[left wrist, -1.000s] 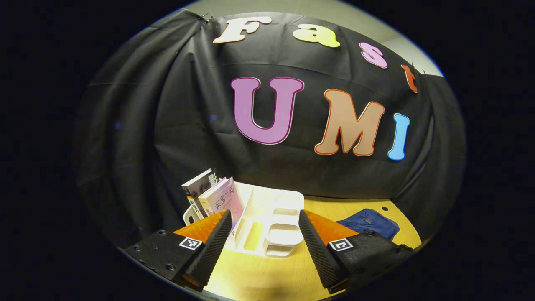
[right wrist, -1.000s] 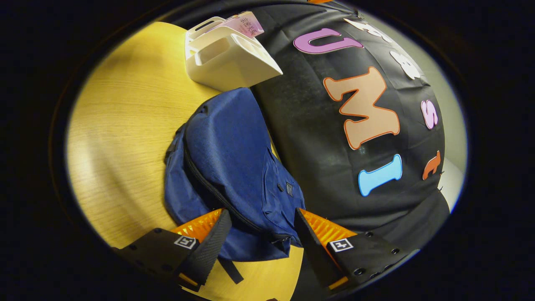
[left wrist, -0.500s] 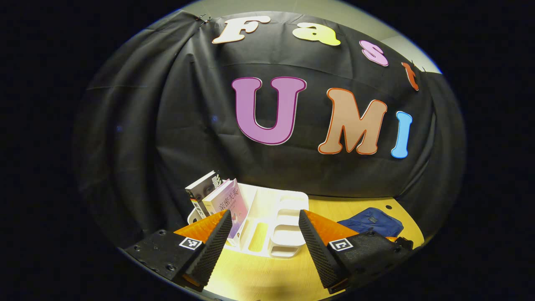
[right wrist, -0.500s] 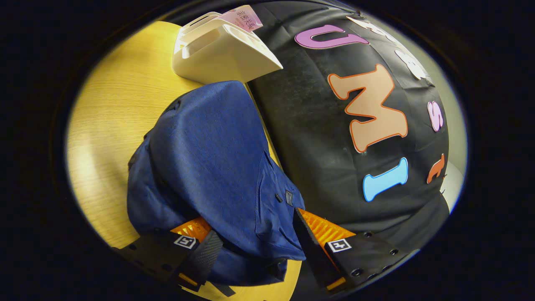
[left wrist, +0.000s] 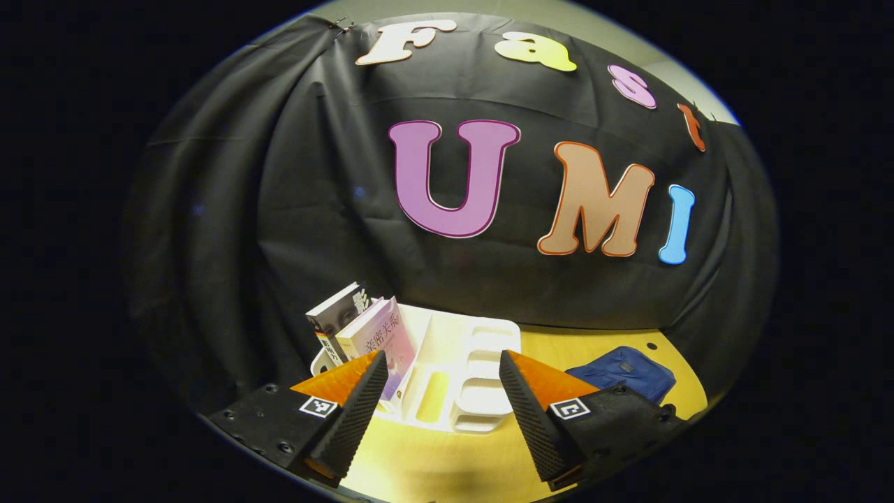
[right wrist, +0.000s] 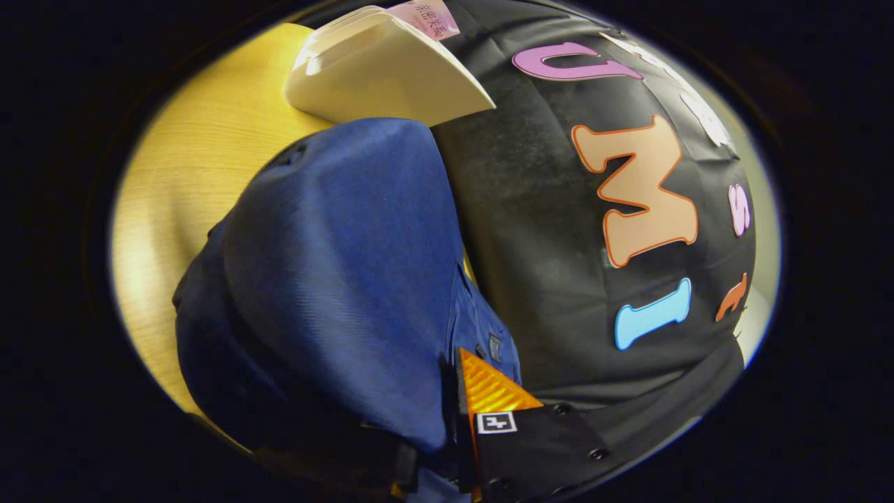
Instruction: Open the schoolbag, grab two books from the bookshelf and put them into the schoolbag.
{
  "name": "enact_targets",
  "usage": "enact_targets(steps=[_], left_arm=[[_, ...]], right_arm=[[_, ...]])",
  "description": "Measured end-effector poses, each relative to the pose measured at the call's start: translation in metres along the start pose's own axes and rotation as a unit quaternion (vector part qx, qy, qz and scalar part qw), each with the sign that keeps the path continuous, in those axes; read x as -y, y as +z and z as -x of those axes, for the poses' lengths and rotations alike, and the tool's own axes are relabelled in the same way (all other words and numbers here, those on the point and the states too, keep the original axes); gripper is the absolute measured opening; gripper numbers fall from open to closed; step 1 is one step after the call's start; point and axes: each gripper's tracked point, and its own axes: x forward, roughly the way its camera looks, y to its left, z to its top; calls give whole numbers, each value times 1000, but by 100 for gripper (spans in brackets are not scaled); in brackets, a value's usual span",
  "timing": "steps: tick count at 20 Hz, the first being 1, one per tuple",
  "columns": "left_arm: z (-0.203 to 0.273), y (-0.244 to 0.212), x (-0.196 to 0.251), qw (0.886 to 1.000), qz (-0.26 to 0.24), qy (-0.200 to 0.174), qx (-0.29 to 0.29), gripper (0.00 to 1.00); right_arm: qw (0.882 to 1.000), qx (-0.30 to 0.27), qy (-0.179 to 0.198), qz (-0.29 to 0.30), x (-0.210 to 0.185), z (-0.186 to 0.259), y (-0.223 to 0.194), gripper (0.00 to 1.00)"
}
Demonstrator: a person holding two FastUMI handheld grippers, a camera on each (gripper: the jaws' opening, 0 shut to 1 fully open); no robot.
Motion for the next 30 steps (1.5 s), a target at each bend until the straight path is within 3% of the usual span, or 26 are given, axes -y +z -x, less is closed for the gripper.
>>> enact_targets(steps=[4,8,9,19,24,30], left_arm=[[-14,9,-21,1000,-9,6,-2,94],[-38,22,-49,999,-40,8,-5,94],[-45,23,-55,999,-45,6,-7,91],[-129,6,-97,995,-51,-21,-80,94],[-168,-19,-114,985,-55,-36,-158,94],[-196,-47,-118,967,-53,-70,-240,93]], right_arm=[[1000,-13,-2,17,-5,-3,-3,13],[999,-23,20,-25,-3,-2,-5,9],[999,-25,18,-39,1,-1,-4,10],[994,-50,-16,-97,59,3,11,10],[989,-70,-20,-130,74,12,11,9],[974,-93,-26,-203,92,29,14,9]])
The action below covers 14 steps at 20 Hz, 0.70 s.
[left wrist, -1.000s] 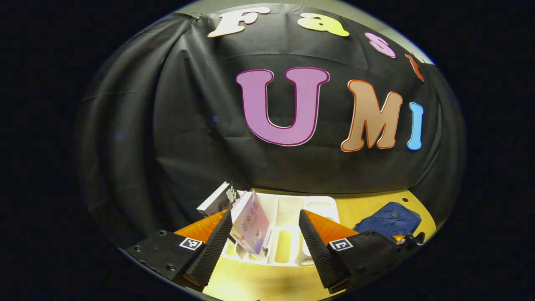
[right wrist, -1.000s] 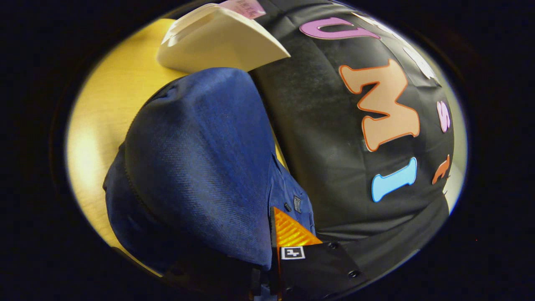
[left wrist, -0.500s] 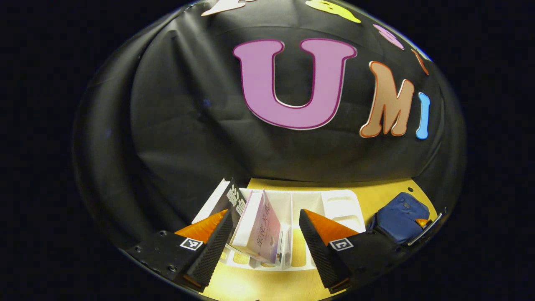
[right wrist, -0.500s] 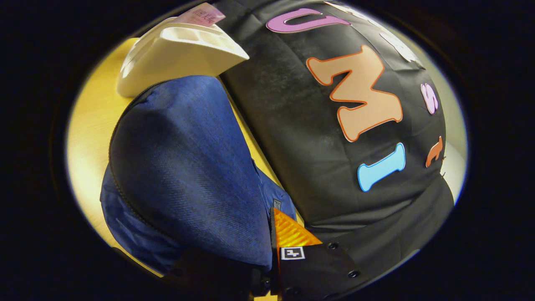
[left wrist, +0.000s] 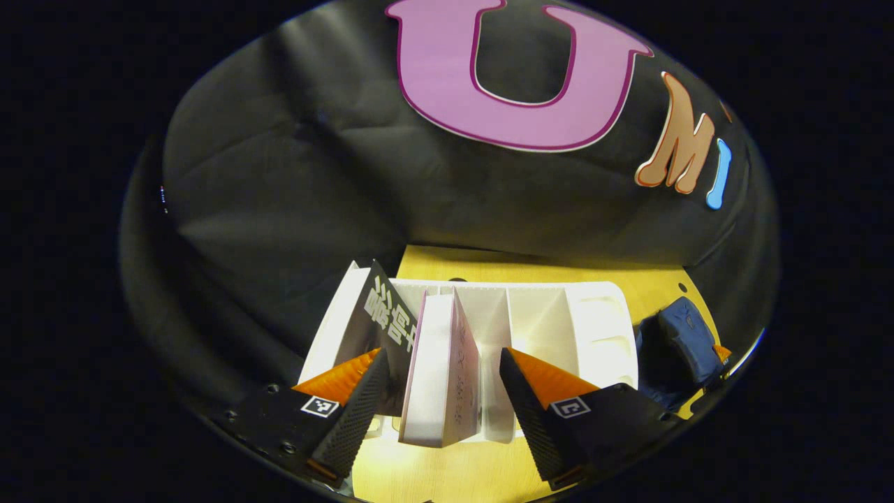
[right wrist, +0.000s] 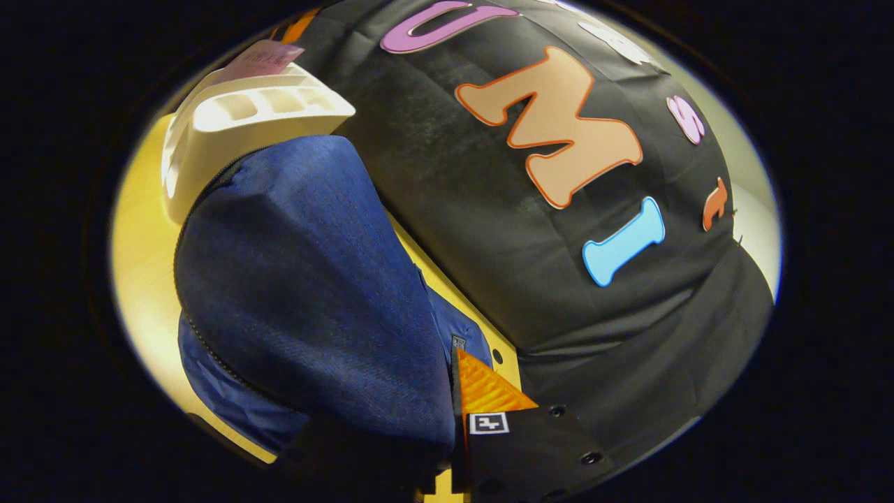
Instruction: Open the schoolbag, grab two books from the bookshelf and put them into the schoolbag.
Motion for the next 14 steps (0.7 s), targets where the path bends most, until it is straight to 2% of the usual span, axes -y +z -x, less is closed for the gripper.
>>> enact_targets(steps=[5,8,11,13,14], left_arm=[[-20,-18,-10,997,-16,-11,-74,92],[-24,-28,-6,993,-12,-22,-118,86],[-29,-38,2,987,-11,-31,-155,83],[-33,-40,12,984,-15,-43,-173,77],[-35,-41,15,982,-17,-46,-182,71]], right_arm=[[999,-15,-2,-33,11,13,2,9],[999,-22,-3,-48,14,18,2,10],[998,-24,-3,-58,15,24,1,10],[998,-23,-2,-63,15,27,3,9],[998,-23,-1,-64,16,28,3,9]])
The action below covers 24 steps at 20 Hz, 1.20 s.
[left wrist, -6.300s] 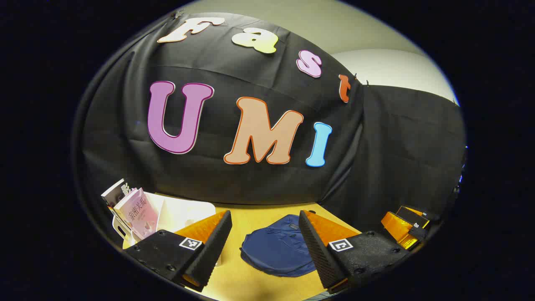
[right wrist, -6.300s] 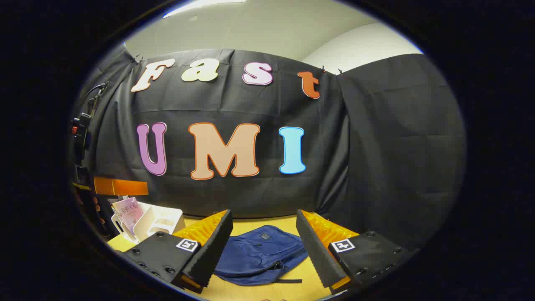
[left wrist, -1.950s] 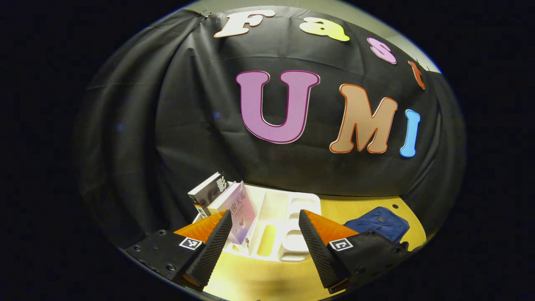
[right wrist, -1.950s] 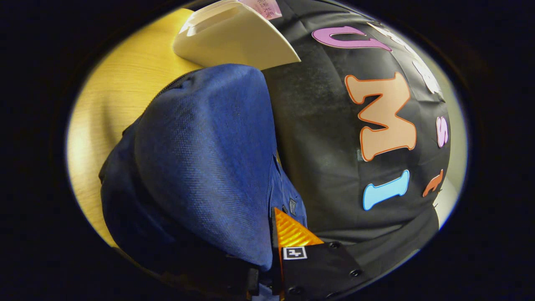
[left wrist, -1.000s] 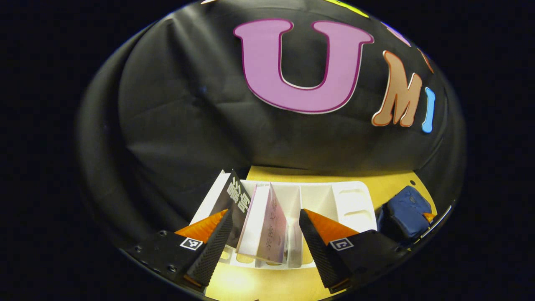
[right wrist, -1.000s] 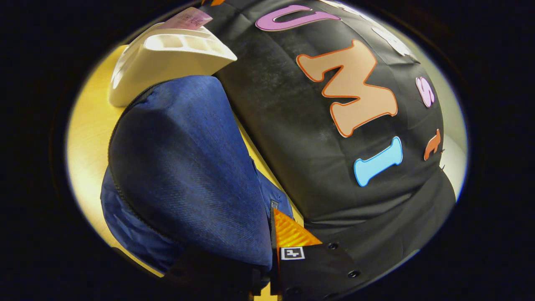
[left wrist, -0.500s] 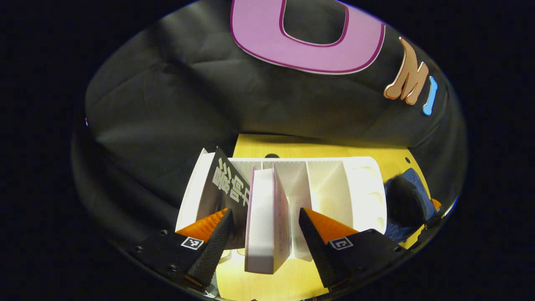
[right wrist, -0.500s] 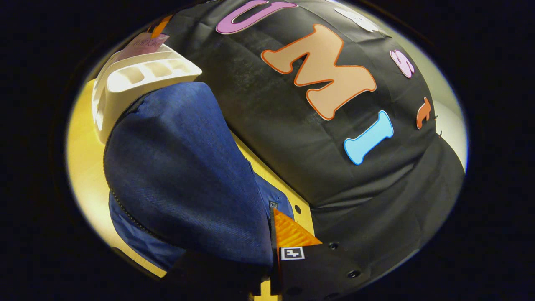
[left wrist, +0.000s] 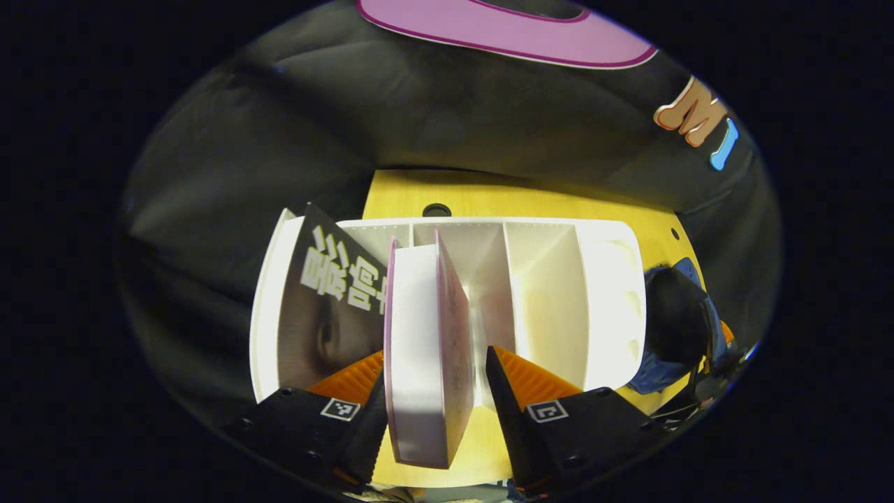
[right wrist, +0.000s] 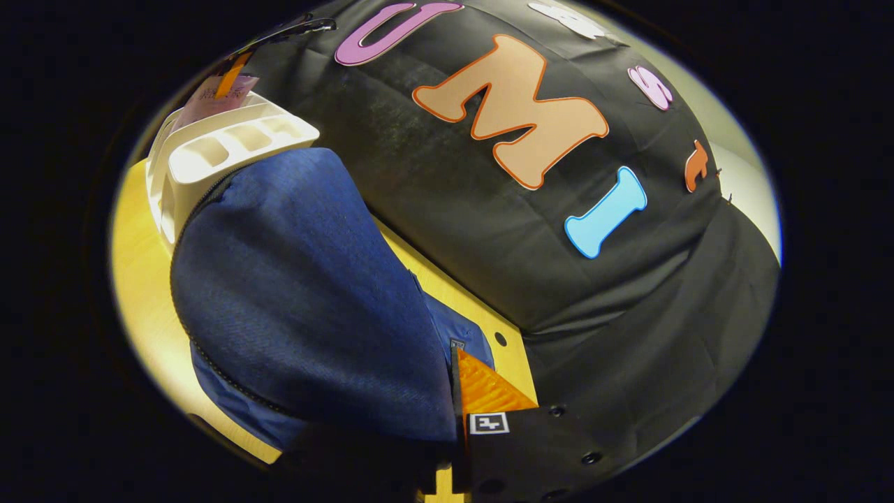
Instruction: Open the schoolbag, grab two books from the bookshelf and put them into the schoolbag.
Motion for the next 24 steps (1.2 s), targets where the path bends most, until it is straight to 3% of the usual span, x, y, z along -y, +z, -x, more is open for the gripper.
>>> enact_targets(steps=[4,5,6,8,9,13,16,20,24], left_arm=[[-13,-4,10,999,-4,-2,-42,67],[-16,-4,11,999,-5,0,-53,61],[-20,-3,13,998,-7,2,-59,63],[-28,-6,14,997,-13,2,-76,53],[-31,-7,14,996,-15,4,-87,58],[-44,-15,12,992,-12,12,-125,53],[-47,-23,15,988,5,13,-153,43],[-49,-26,18,987,16,4,-157,42],[-42,-37,16,983,42,22,-176,43]], right_arm=[[1000,2,1,-9,3,8,2,10],[1000,2,0,-12,3,9,3,10],[1000,2,0,-14,3,10,3,10],[1000,2,0,-14,2,10,4,10],[1000,2,0,-13,3,12,4,10],[1000,3,-2,-17,4,9,4,10],[1000,2,-3,-16,3,10,4,10],[1000,1,-4,-16,1,9,4,10],[1000,0,-4,-16,0,8,4,10]])
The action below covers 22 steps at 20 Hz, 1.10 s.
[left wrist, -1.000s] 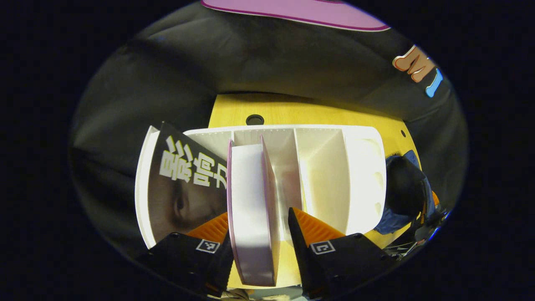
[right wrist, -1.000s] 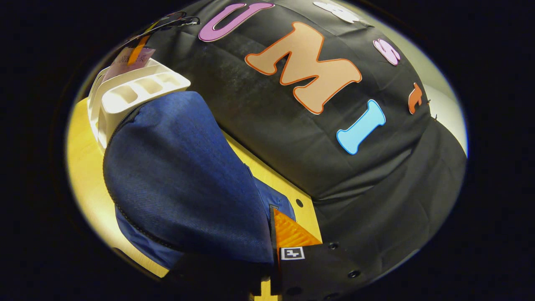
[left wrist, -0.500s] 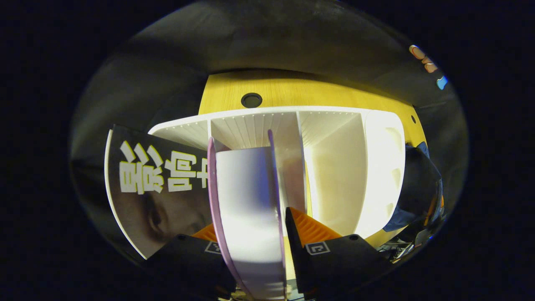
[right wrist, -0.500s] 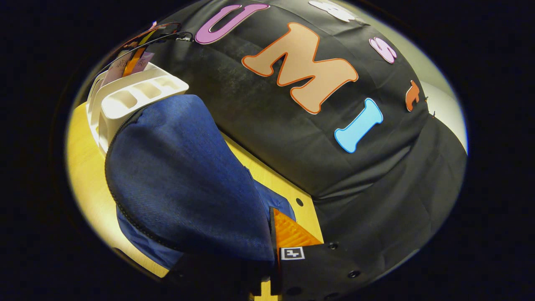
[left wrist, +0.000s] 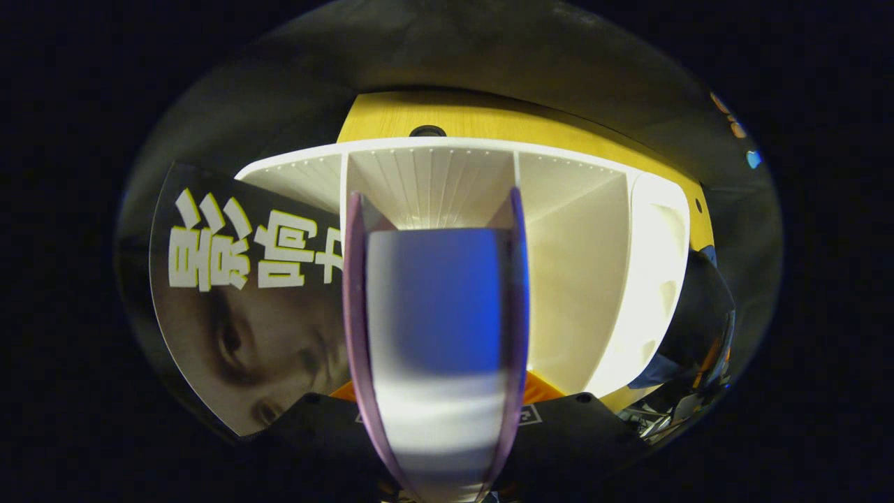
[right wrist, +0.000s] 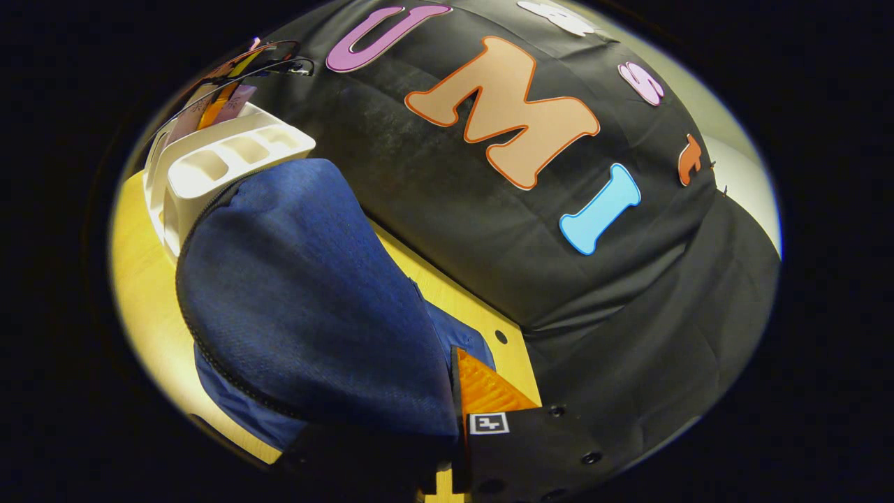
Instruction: Open the schoolbag, grab two books from the bookshelf and put them into the schoolbag.
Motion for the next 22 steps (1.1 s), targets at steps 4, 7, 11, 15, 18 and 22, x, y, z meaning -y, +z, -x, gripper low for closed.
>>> enact_targets(steps=[4,7,11,15,18,22], left_arm=[[12,-13,-1,1000,27,4,-10,43],[37,-24,1,1000,25,2,-8,43],[82,-41,-1,1000,8,21,16,44],[118,-71,8,999,32,28,31,44],[145,-106,34,998,62,-7,25,44],[179,-142,71,996,60,-39,51,45]], right_arm=[[1000,2,3,3,1,2,-1,9],[1000,1,1,2,3,1,-1,10],[1000,4,7,-1,2,-1,0,9],[1000,4,17,-4,3,-2,-2,9],[1000,7,27,-12,5,-4,-2,9],[999,13,40,-25,10,-4,-7,9]])
